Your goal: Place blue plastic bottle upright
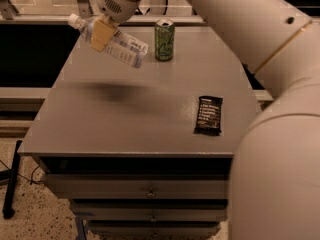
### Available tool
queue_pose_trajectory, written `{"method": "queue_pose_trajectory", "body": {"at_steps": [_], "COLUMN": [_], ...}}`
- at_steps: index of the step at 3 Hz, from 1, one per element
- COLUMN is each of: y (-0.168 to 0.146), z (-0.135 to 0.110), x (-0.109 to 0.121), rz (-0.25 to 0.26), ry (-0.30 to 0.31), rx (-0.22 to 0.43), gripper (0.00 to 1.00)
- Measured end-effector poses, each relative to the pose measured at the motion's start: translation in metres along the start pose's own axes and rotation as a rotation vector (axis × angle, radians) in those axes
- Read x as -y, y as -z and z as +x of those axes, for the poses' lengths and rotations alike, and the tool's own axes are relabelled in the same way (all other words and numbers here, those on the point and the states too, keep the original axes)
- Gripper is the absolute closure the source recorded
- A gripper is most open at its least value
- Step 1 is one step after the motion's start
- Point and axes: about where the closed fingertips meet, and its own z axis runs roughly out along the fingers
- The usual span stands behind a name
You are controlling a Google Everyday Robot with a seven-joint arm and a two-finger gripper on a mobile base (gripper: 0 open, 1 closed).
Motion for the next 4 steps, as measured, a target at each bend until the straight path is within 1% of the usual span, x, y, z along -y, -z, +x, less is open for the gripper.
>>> {"method": "queue_pose_trajectory", "body": {"at_steps": [1,2,3,4], "y": [0.043,0.073,0.089,0.099], "z": [-0.004,-0.002,0.009,0.028], "x": [0.003,0.003,0.006,0.009], "rz": [-0.006,-0.022,-0.033,-0.035], "ry": [0.070,0.118,0.136,0.124], "rx": [0.221,0.460,0.655,0.798], "gripper": [1.00,1.00,1.00,1.00]}}
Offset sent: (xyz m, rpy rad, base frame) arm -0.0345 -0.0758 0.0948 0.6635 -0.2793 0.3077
